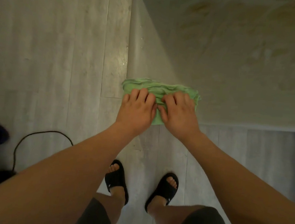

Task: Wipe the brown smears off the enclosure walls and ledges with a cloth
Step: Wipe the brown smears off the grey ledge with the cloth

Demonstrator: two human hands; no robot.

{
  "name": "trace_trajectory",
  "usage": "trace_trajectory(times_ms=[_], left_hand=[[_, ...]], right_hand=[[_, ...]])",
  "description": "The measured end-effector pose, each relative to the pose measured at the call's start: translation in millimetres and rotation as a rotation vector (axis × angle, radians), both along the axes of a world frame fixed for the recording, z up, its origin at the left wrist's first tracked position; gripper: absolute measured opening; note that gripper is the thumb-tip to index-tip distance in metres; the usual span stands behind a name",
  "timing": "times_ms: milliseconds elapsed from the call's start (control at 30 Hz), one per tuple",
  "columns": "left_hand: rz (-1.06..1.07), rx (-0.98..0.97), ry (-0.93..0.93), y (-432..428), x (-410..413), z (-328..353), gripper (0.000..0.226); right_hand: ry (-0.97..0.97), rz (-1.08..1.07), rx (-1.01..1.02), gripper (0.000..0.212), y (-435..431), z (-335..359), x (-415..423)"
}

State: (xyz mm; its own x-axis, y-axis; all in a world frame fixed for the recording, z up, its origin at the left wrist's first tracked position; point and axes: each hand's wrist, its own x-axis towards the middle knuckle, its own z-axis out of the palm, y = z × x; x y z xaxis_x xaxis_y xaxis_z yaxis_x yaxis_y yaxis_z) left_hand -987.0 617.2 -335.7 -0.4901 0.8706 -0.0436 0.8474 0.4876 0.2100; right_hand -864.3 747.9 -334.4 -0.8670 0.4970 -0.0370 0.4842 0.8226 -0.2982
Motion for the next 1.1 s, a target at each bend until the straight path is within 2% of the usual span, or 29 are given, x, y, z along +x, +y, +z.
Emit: trace_trajectory(times_ms=[100, 267, 467, 700, 933, 1067, 1100], left_hand=[[-0.013, 0.090, 0.088, -5, -7, -11, 0.028], [-0.004, 0.079, 0.085, 29, -51, -21, 0.032], [-0.008, 0.087, 0.154, 78, -116, -26, 0.038], [-0.006, 0.003, 0.091, 128, -169, -25, 0.041], [0.037, -0.034, 0.123, 178, -208, -15, 0.048], [0.085, 0.090, 0.133, 189, -210, -19, 0.046], [0.087, 0.130, 0.085, 186, -208, -20, 0.045]], right_hand=[[0.034, 0.084, 0.093, 0.026, 6, -6, -6], [0.029, 0.150, 0.110, 0.025, 43, -6, -57], [0.040, 0.089, 0.095, 0.029, 84, -10, -112], [0.005, 0.042, 0.048, 0.033, 120, -16, -164], [-0.013, -0.009, 0.045, 0.037, 150, -16, -205], [0.003, -0.040, 0.079, 0.039, 155, -15, -213], [0.005, -0.031, 0.081, 0.041, 153, -15, -208]])
